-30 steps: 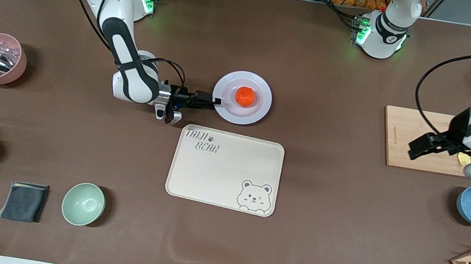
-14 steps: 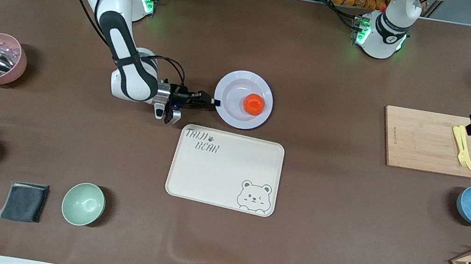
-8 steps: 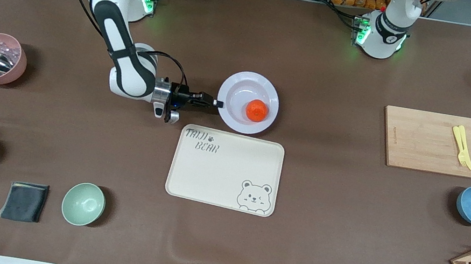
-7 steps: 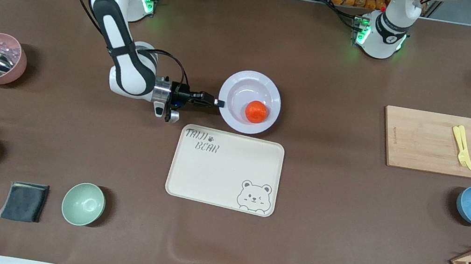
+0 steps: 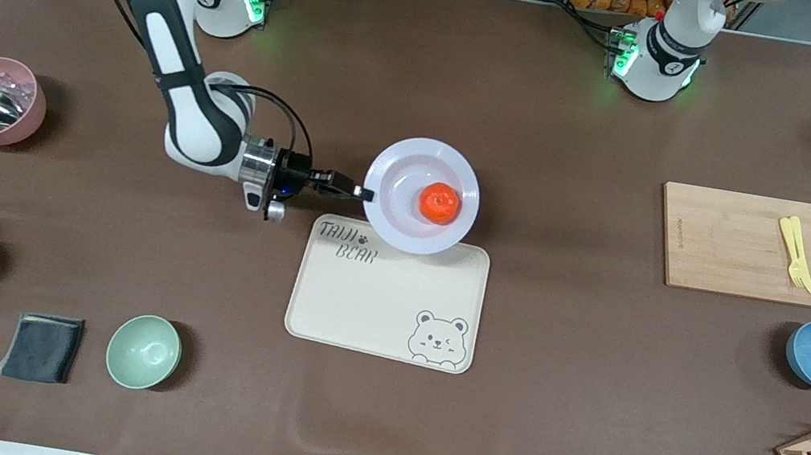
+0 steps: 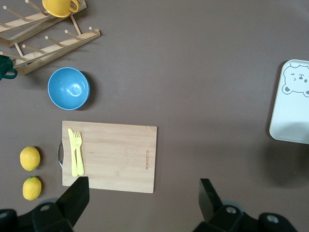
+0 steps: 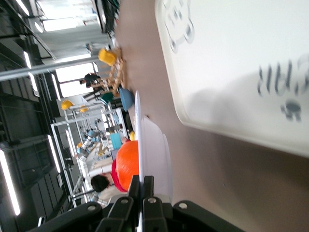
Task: Place orange and plate with both arms
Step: 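Slide the plate with the right gripper onto the bear tray, then settle the plate on the tray and open the right gripper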
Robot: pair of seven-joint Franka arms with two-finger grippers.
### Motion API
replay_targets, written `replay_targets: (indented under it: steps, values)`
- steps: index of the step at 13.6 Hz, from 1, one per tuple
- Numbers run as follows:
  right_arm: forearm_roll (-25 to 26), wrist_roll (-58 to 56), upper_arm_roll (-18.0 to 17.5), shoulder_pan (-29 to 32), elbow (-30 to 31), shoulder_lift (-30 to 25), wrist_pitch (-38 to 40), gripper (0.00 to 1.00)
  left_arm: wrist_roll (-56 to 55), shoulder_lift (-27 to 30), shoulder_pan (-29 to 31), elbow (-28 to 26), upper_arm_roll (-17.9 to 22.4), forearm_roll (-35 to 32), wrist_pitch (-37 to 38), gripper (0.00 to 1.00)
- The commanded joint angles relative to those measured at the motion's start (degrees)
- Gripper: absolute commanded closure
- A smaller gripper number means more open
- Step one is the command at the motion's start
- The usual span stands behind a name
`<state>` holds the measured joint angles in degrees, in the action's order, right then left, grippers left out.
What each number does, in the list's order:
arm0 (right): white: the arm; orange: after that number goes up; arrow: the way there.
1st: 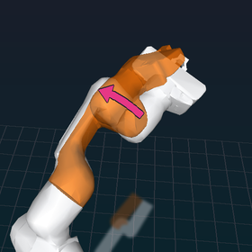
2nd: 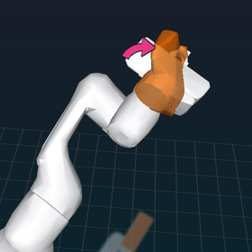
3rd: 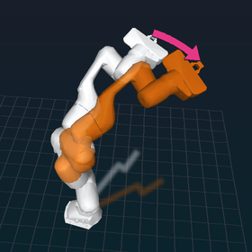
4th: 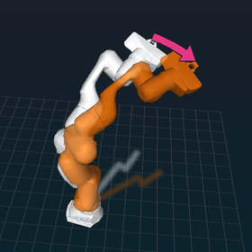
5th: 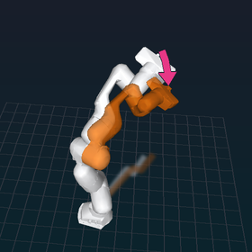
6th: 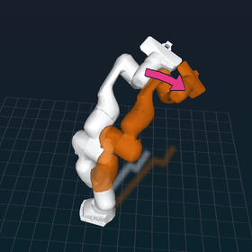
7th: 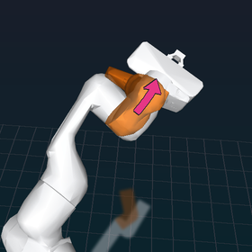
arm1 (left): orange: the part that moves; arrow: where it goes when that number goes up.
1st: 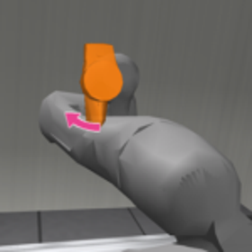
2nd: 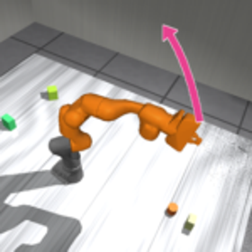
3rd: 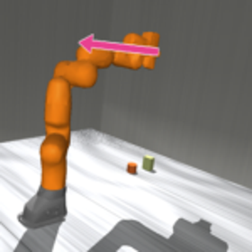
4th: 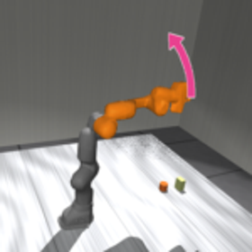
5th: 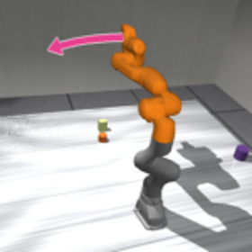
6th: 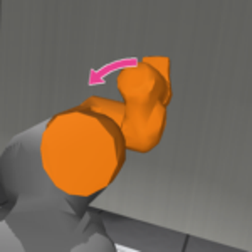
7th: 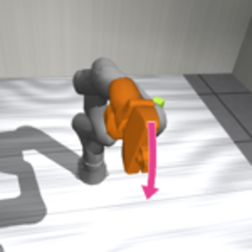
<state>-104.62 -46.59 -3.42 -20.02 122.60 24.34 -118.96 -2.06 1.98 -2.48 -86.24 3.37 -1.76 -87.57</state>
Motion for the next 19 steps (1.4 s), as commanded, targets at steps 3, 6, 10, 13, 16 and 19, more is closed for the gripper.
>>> replay_targets:
  steps: [3, 6, 10, 13, 16, 19]
  values:
    - [-1.55, -0.34, -0.27, 2.0, -11.05, 8.86, -0.39, 1.0, 0.83, 0.48, -0.51, 0.11, 0.32, 0.7, 0.74, 0.0]
    - [-1.55, -3.67, -0.27, 3.23, -14.49, 12.74, -0.74, 1.0, 0.74, 0.57, -0.68, 0.2, 0.05, 0.96, 0.83, 0.0]
    - [-1.64, -4.82, -0.27, 2.36, -16.95, 14.77, -5.38, 1.0, 0.65, 0.48, -0.51, 0.2, -1.09, 0.62, 0.83, 0.0]
    - [-1.64, -5.35, -0.27, 2.09, -20.64, 17.84, -6.1, 1.0, 0.74, 0.92, -0.42, 0.11, -0.83, 0.44, 0.83, 0.0]
    - [-1.73, -7.19, -0.27, 2.18, -21.7, 19.42, -6.02, 1.0, 0.22, 1.01, -0.42, -0.33, -0.82, 0.61, 1.78, 0.0]
    - [-1.73, -7.73, -0.27, 2.0, -22.84, 20.57, -6.19, 1.0, -0.66, 1.01, -0.16, -0.24, -2.4, 0.7, 2.32, 0.0]
